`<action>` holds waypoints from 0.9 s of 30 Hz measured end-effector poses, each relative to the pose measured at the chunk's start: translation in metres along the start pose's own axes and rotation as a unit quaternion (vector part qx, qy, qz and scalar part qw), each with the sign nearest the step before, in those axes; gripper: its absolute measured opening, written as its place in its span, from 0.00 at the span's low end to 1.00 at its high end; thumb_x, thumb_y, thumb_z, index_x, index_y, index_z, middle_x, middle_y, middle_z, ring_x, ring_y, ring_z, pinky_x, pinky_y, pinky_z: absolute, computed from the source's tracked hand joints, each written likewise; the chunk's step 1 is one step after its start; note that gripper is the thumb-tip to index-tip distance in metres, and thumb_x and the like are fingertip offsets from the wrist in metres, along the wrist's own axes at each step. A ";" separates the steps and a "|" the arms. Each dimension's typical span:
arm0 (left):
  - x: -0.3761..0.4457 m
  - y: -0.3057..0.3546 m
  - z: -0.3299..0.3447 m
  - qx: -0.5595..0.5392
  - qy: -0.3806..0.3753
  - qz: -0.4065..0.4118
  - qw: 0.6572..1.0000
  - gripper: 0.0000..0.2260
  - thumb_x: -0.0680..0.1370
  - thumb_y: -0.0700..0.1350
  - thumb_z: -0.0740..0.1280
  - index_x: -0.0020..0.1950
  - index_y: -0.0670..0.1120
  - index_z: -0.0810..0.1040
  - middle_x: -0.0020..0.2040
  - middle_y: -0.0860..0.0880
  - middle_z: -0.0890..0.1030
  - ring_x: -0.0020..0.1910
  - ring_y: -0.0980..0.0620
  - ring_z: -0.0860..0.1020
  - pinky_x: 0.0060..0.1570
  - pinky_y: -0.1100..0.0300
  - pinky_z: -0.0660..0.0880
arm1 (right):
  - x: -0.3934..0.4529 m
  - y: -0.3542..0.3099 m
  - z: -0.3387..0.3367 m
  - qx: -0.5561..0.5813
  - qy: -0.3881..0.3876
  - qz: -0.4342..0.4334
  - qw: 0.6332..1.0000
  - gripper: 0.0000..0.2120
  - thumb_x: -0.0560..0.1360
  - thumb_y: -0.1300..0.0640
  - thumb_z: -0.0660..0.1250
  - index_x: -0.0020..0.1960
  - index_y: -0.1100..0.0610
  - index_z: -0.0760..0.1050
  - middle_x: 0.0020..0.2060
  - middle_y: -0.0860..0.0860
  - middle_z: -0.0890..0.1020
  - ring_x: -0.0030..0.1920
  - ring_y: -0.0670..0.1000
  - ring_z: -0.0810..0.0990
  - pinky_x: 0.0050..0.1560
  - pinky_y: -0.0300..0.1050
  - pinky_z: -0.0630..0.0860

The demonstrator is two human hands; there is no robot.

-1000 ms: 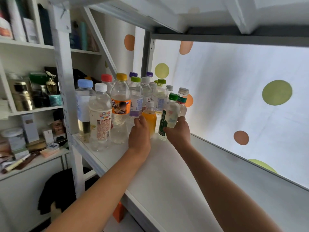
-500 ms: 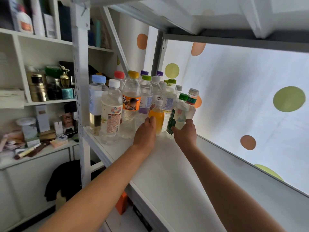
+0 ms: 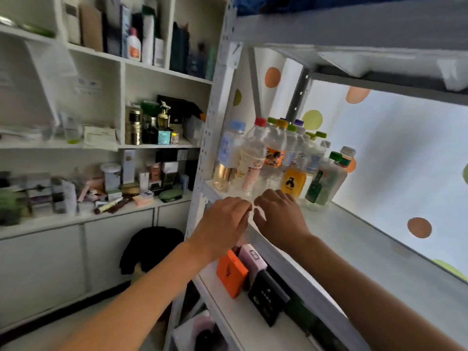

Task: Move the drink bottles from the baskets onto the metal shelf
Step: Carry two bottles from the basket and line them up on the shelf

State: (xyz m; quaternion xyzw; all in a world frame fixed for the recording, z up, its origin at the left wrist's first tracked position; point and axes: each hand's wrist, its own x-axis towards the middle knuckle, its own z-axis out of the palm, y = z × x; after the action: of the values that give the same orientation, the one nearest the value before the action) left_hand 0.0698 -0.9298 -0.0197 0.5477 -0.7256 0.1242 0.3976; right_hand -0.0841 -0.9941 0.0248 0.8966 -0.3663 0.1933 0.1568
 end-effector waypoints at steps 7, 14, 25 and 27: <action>-0.138 -0.090 -0.130 0.166 0.072 -0.133 0.975 0.13 0.82 0.49 0.55 0.51 0.47 0.78 0.50 0.50 0.81 0.55 0.49 0.76 0.66 0.42 0.66 | 0.038 -0.192 0.018 0.028 0.019 -0.167 0.985 0.17 0.72 0.49 0.58 0.47 0.57 0.82 0.44 0.55 0.82 0.47 0.60 0.80 0.52 0.53 0.77; -0.313 -0.155 -0.260 0.310 0.074 -0.344 0.883 0.21 0.78 0.55 0.53 0.59 0.44 0.78 0.60 0.45 0.78 0.62 0.44 0.75 0.65 0.37 0.67 | 0.053 -0.424 0.055 0.123 0.026 -0.319 0.939 0.14 0.72 0.51 0.67 0.52 0.58 0.81 0.52 0.58 0.80 0.53 0.62 0.79 0.60 0.56 0.74; -0.523 -0.117 -0.421 0.416 0.130 -0.549 0.713 0.16 0.77 0.50 0.63 0.62 0.45 0.74 0.64 0.46 0.75 0.67 0.45 0.70 0.68 0.36 0.63 | -0.016 -0.697 0.034 0.273 -0.022 -0.500 0.822 0.17 0.74 0.52 0.64 0.58 0.61 0.80 0.56 0.60 0.80 0.60 0.62 0.77 0.66 0.57 0.68; -0.544 -0.108 -0.436 0.428 0.132 -0.578 0.682 0.15 0.77 0.50 0.63 0.62 0.46 0.74 0.63 0.46 0.75 0.66 0.46 0.70 0.67 0.37 0.63 | -0.026 -0.725 0.033 0.287 -0.038 -0.526 0.800 0.19 0.76 0.51 0.62 0.61 0.60 0.79 0.59 0.60 0.79 0.63 0.62 0.75 0.69 0.57 0.66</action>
State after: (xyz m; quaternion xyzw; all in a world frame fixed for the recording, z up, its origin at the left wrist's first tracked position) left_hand 0.4043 -0.3226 -0.1511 0.9470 -0.0723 0.2376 0.2037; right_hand 0.4266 -0.4981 -0.1175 0.9622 0.2278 0.1427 -0.0439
